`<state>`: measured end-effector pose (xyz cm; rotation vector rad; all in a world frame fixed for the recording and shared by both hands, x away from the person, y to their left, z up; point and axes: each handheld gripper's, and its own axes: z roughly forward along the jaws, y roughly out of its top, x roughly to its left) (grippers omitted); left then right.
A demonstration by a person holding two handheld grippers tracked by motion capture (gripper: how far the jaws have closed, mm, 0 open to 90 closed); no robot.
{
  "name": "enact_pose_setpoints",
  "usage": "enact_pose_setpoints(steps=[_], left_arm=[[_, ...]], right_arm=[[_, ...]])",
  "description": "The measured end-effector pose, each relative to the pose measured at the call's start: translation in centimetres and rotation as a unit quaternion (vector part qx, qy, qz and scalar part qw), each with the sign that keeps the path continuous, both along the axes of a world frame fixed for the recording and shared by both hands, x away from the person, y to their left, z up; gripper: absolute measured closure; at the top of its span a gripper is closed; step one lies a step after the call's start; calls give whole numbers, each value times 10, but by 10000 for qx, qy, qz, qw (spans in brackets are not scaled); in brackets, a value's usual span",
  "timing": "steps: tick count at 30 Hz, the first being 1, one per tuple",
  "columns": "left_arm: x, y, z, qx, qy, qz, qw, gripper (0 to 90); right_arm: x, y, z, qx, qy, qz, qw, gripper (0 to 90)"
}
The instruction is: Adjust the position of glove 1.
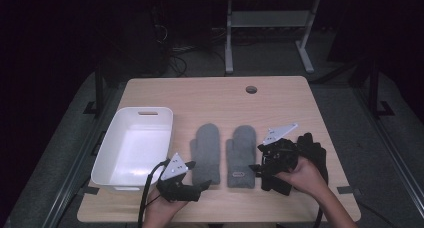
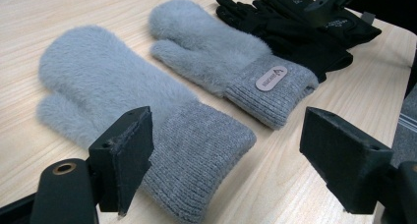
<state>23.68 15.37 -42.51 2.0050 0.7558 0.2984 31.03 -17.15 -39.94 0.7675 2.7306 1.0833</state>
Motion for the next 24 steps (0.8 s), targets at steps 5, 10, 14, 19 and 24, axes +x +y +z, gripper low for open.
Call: enact_pose_setpoints(steps=[5, 10, 14, 19, 24], left_arm=[[0, 0, 0, -12, 2, -10, 10000, 200], [0, -1, 0, -13, -22, -44, 10000, 200], [0, -1, 1, -32, -15, -51, 10000, 200], [0, -1, 2, -67, -5, -63, 10000, 200], [0, 0, 2, -67, 32, -89, 9999, 200]], right_arm=[[7, 9, 0, -96, 44, 102, 9999, 225], [18, 18, -2, -196, 85, 196, 9996, 229], [25, 24, -2, -293, 86, 251, 9992, 232], [34, 32, -7, -394, 133, 332, 9986, 255], [42, 41, -15, -569, 86, 427, 9974, 290]])
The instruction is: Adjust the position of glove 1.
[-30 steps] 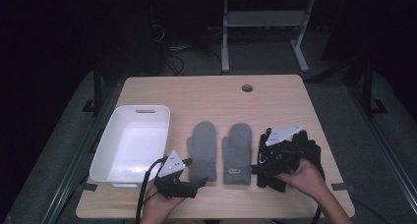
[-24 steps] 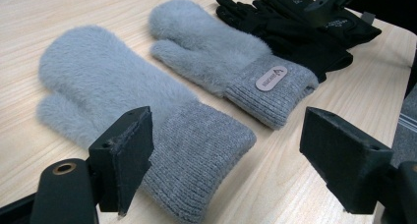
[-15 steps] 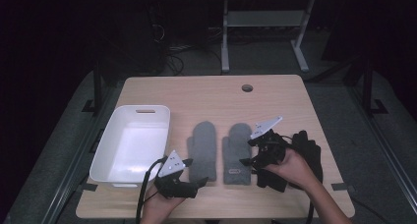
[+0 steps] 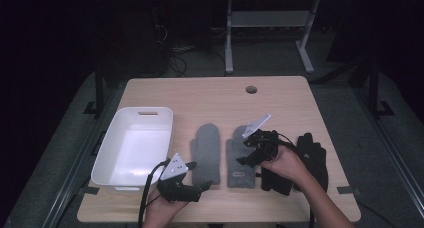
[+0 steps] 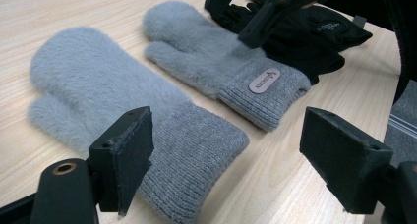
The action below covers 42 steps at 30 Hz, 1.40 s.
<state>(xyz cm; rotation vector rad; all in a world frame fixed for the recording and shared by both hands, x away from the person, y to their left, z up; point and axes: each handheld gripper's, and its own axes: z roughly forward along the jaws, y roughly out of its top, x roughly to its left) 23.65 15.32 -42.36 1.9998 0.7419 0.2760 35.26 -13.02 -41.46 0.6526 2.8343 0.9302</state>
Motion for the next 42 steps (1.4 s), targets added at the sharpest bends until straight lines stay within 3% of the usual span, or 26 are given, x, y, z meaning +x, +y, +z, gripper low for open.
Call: enact_pose_setpoints(steps=[7, 15, 21, 27, 33, 42], left_arm=[[-1, -1, 0, -13, -6, -11, 10000, 201], [-1, -3, 0, -12, 31, -16, 10000, 202], [-2, -4, -1, 8, 44, -10, 10000, 203], [-3, -2, 0, 36, -14, -27, 10000, 207], [-4, 0, 1, -25, -9, 8, 10000, 210], [-4, 0, 1, -44, 17, 23, 10000, 212]], right_arm=[[12, 8, -16, -316, 39, 21, 9995, 301], [15, 12, -27, -574, 85, 35, 9983, 325], [14, 12, -31, -596, 63, 11, 9982, 429], [13, 8, -33, -442, 71, -161, 9989, 579], [12, 9, -30, -448, 227, -287, 9983, 738], [10, 7, -25, -297, 425, -590, 9969, 805]])
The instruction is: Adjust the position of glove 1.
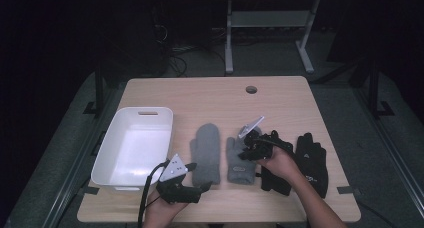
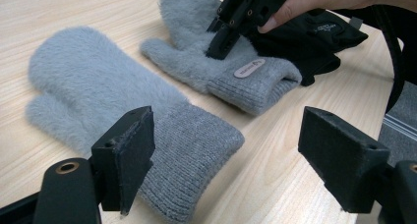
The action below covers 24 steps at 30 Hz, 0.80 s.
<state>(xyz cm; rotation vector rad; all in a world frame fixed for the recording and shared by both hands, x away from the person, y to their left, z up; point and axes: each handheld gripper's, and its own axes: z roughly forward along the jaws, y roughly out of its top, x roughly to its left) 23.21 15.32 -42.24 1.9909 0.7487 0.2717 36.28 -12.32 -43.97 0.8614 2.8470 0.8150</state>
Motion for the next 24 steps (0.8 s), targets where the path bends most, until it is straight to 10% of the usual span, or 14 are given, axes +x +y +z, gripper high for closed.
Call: enact_pose_setpoints(steps=[24], left_arm=[[-2, 4, 4, -68, -73, 72, 9999, 212]], right_arm=[[-14, -6, 40, 313, -180, -169, 9992, 840]])
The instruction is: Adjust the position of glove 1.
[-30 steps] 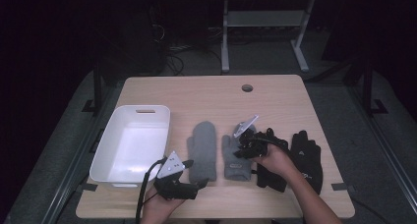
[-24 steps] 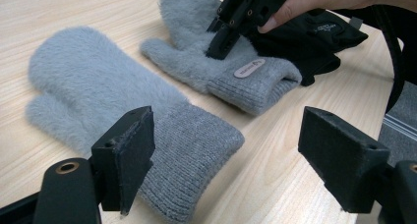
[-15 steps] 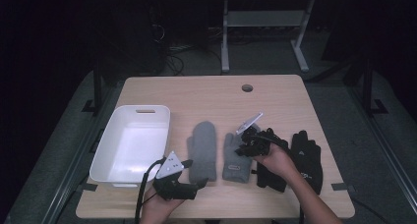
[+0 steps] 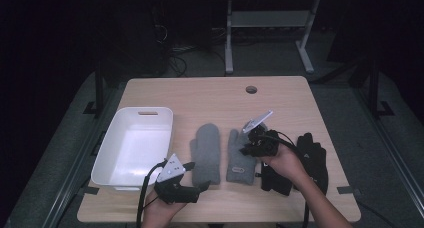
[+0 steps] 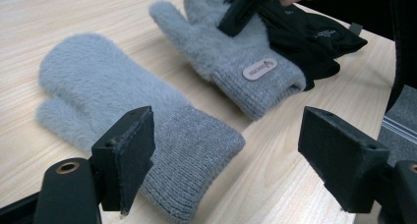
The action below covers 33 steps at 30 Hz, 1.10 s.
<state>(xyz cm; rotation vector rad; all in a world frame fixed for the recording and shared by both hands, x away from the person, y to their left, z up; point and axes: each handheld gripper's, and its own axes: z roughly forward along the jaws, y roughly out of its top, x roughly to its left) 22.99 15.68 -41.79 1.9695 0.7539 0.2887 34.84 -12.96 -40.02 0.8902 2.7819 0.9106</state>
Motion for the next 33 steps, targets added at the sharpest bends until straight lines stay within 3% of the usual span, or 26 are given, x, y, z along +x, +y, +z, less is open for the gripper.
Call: enact_pose_setpoints(steps=[10, 18, 22, 24, 33], left_arm=[[-1, 4, 3, -48, -42, 61, 10000, 212], [-4, 6, 9, -174, -137, 108, 9997, 212], [-4, 8, 10, -210, -146, 145, 9996, 212], [-3, 11, 12, -137, -192, 129, 9996, 212], [-1, 14, 12, -272, -124, 218, 9993, 211]], right_arm=[[-3, 8, 28, 231, -106, 83, 9996, 840], [4, 39, 44, 304, -132, 446, 9985, 840], [7, 51, 46, 338, -109, 569, 9978, 840], [10, 65, 45, 315, -83, 768, 9965, 839], [20, 98, 33, 259, 225, 1033, 9941, 840]])
